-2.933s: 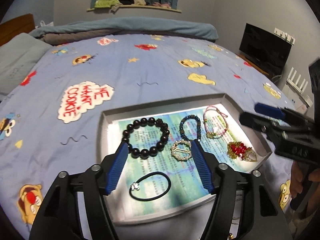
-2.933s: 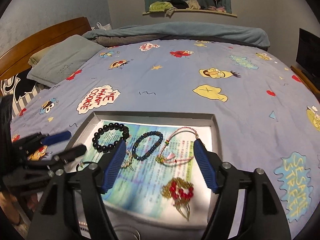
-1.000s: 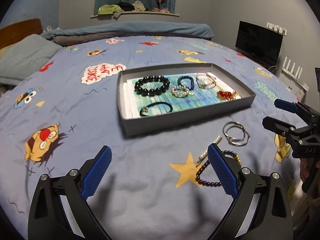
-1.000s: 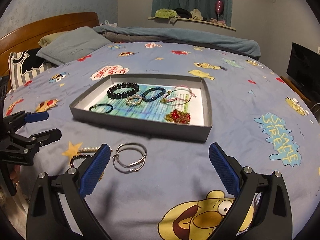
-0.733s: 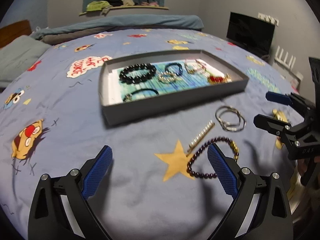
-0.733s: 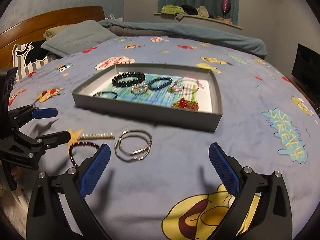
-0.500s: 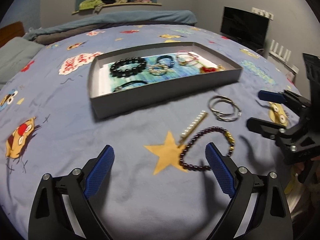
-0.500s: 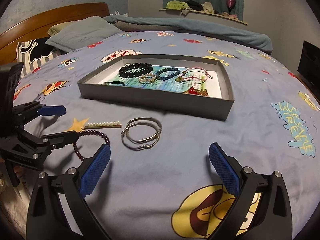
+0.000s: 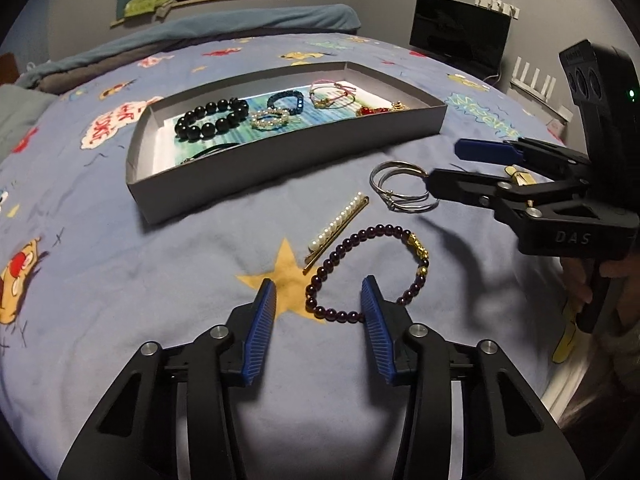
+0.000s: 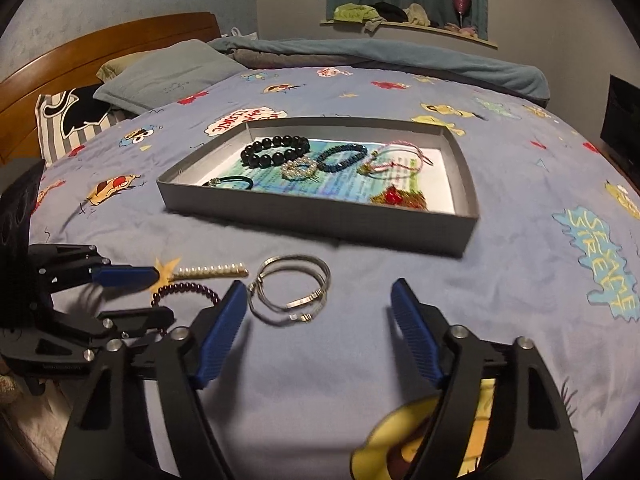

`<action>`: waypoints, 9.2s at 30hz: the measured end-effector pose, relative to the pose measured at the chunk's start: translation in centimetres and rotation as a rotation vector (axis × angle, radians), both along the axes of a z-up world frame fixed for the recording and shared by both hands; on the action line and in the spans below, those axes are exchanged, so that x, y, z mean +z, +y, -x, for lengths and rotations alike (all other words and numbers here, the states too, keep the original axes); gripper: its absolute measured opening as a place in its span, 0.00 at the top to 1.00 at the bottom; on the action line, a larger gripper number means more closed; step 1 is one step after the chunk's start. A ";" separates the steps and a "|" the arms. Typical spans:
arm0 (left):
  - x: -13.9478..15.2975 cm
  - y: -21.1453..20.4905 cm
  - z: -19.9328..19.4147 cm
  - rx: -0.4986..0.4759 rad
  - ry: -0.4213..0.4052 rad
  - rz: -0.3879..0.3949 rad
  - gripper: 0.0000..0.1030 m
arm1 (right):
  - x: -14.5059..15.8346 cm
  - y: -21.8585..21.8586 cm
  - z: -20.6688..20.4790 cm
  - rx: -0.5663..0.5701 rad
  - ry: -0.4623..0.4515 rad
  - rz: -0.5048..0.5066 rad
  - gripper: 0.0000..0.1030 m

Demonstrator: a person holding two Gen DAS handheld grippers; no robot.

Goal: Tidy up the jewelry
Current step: 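Grasp dark red bead bracelet with left tool while right tool grasps silver bangles, then carry dark red bracelet in left tool while right tool carries silver bangle to box, then open left tool over the box while right tool releases the silver bangle, then move left tool to pearl hairpin while right tool moves to silver ring, then grasp pearl hairpin with left tool while right tool grasps silver ring, then carry pearl hairpin in left tool while right tool carries silver ring into box, then open left tool in the box while right tool releases the silver ring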

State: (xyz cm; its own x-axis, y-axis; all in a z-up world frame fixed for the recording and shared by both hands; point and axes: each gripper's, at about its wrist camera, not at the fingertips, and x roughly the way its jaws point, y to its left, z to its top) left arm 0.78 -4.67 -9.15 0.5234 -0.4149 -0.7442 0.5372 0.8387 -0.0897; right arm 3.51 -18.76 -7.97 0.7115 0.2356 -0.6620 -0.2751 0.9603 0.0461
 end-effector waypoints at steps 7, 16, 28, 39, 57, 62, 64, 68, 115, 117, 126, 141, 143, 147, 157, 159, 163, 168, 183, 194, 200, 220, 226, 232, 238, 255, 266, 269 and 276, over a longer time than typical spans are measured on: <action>-0.2 -0.2 -0.1 -0.004 -0.013 -0.018 0.70 | -0.8 1.7 -1.6 0.038 0.025 0.030 0.39; -0.3 -0.3 -0.2 -0.020 -0.017 -0.030 0.92 | -1.6 2.3 -2.3 0.056 0.045 0.049 0.53; 1.3 0.3 0.9 -0.041 -0.059 0.004 0.94 | 0.4 1.0 -1.3 0.022 -0.021 0.029 0.53; 5.4 0.6 1.0 -0.057 -0.161 0.041 0.94 | 2.8 0.0 -1.6 0.006 -0.076 0.020 0.53; 9.9 0.1 -6.2 -0.011 -0.231 0.129 0.94 | 3.0 -0.2 -8.2 -0.022 -0.063 0.013 0.53; 7.7 -1.0 -9.3 0.010 -0.163 0.116 0.94 | 1.7 0.2 -9.8 -0.015 -0.007 0.009 0.53; 6.6 -1.0 -10.1 0.021 -0.136 0.111 0.94 | 1.1 0.3 -10.6 -0.006 0.034 -0.004 0.53; 4.7 -0.1 -12.1 0.062 -0.057 0.118 0.94 | 0.4 0.5 -11.3 0.007 0.072 0.000 0.53; 7.5 2.4 -10.0 0.179 -0.131 0.071 0.28 | 5.1 -0.5 -7.8 -0.024 0.045 -0.024 0.18; 8.5 3.0 -9.6 0.197 -0.141 0.083 0.24 | 5.8 -0.6 -7.3 -0.032 0.033 -0.020 0.14; 11.5 4.5 -7.2 0.252 -0.199 0.089 0.10 | 8.9 -1.6 -4.4 -0.088 -0.054 -0.024 0.05; 11.8 6.0 -2.8 0.281 -0.237 0.023 0.08 | 10.2 -2.7 -0.3 -0.138 -0.141 -0.024 0.05; 11.4 6.0 -2.3 0.281 -0.233 0.008 0.08 | 9.8 -2.6 0.2 -0.136 -0.144 -0.015 0.05; 10.2 6.1 -1.2 0.280 -0.230 -0.003 0.08 | 8.7 -2.4 0.8 -0.133 -0.142 0.006 0.05; 6.9 5.5 -0.8 0.298 -0.211 -0.038 0.07 | 4.9 -1.2 1.6 -0.106 -0.121 0.082 0.05; 6.2 5.4 -0.9 0.298 -0.208 -0.043 0.07 | 4.1 -0.9 1.8 -0.091 -0.116 0.097 0.05; 4.9 5.0 -1.0 0.287 -0.197 -0.052 0.07 | 2.6 -0.3 1.7 -0.071 -0.101 0.105 0.05; 3.5 4.2 -1.3 0.270 -0.194 -0.090 0.07 | 0.7 0.4 1.4 -0.046 -0.092 0.109 0.05; 1.1 1.4 -1.7 0.147 -0.177 -0.069 0.07 | -2.1 1.1 -0.3 -0.005 -0.060 0.103 0.22; 0.0 -0.7 -1.7 0.065 -0.155 -0.030 0.08 | -1.9 0.1 0.0 0.003 -0.063 0.035 0.54; 0.0 -1.6 -1.5 0.010 -0.157 -0.015 0.34 | -1.9 0.4 -0.5 0.014 -0.045 0.044 0.49; 0.8 -3.1 -0.4 -0.078 -0.215 -0.037 0.92 | -1.9 0.3 -0.6 -0.006 -0.054 0.052 0.52; 2.1 -1.6 -0.2 -0.039 -0.228 0.008 0.92 | -0.9 0.0 0.1 -0.018 -0.081 0.050 0.52; 3.7 0.8 -0.7 0.023 -0.231 0.073 0.92 | 0.9 -0.2 1.2 -0.019 -0.155 0.040 0.52; 5.2 2.8 -1.9 0.080 -0.247 0.118 0.92 | 3.0 -0.7 1.1 -0.025 -0.206 0.025 0.52; 5.1 2.5 -10.6 0.180 -0.173 0.049 0.92 | 2.4 -3.3 -8.1 -0.142 -0.054 0.008 0.52; 3.3 1.0 -13.9 0.213 -0.114 -0.019 0.92 | 0.8 -2.1 -12.8 -0.163 0.064 0.091 0.52; 2.5 1.1 -14.3 0.224 -0.094 -0.026 0.92 | 0.6 -2.2 -13.6 -0.163 0.083 0.098 0.52; 1.6 1.4 -14.9 0.233 -0.067 -0.025 0.92 | 0.0 -2.2 -14.6 -0.166 0.097 0.105 0.52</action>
